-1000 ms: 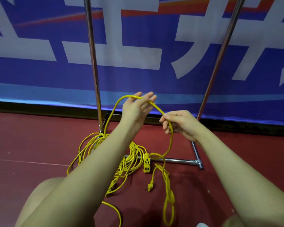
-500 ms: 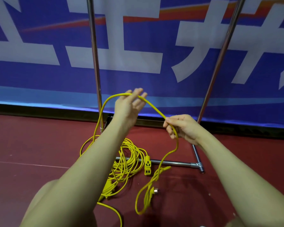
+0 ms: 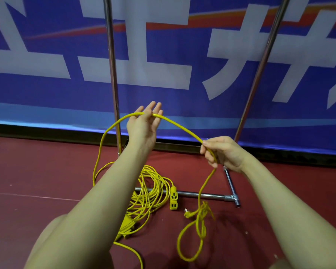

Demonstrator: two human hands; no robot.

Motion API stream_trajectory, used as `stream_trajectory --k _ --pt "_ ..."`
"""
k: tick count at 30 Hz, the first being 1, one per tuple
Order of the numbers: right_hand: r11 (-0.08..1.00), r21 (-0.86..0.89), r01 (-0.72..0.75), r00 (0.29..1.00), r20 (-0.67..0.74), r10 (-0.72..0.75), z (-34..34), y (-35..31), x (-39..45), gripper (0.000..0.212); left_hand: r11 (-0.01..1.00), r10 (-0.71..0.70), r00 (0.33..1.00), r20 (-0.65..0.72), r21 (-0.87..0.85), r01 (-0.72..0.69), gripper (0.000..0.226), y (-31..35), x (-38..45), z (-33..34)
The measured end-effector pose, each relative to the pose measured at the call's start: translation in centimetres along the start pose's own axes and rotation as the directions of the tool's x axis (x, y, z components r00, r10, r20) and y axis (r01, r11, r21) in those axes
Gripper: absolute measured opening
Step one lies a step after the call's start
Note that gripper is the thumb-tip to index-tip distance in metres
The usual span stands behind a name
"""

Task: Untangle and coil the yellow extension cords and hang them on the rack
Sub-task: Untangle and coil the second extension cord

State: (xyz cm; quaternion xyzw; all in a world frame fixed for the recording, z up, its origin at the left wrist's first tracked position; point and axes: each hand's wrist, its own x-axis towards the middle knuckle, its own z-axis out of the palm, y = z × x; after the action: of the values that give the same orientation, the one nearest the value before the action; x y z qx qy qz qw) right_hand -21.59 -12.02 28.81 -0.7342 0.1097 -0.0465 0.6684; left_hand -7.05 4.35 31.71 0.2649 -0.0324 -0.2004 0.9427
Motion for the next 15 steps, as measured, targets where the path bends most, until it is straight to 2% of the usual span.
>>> stream_trajectory --k 2,4,6,11,15 --pt "0.999 0.018 0.034 0.998 -0.046 -0.033 0.1 -0.2 0.1 0.028 0.995 -0.071 0.997 -0.001 0.069 0.071 0.052 -0.9 -0.5 0.2" --pt "0.997 0.031 0.064 0.996 -0.066 -0.062 0.4 -0.4 0.2 0.027 0.968 -0.168 0.983 0.08 0.201 0.149 0.051 -2.2 -1.7 0.7" --pt "0.996 0.034 0.077 0.997 -0.035 -0.075 0.9 -0.9 0.1 0.025 0.944 -0.192 0.967 0.168 0.303 0.134 0.044 -3.1 -2.8 1.1" --pt "0.996 0.079 0.046 0.998 0.04 -0.049 1.1 -1.3 -0.1 0.032 0.965 -0.036 0.977 0.212 0.261 -0.021 0.033 -2.1 -2.7 1.7" --pt "1.0 0.019 -0.009 0.998 0.056 0.008 -0.1 -0.4 -0.4 0.036 0.988 0.045 0.988 0.145 0.138 -0.066 0.036 -0.5 -1.6 1.4"
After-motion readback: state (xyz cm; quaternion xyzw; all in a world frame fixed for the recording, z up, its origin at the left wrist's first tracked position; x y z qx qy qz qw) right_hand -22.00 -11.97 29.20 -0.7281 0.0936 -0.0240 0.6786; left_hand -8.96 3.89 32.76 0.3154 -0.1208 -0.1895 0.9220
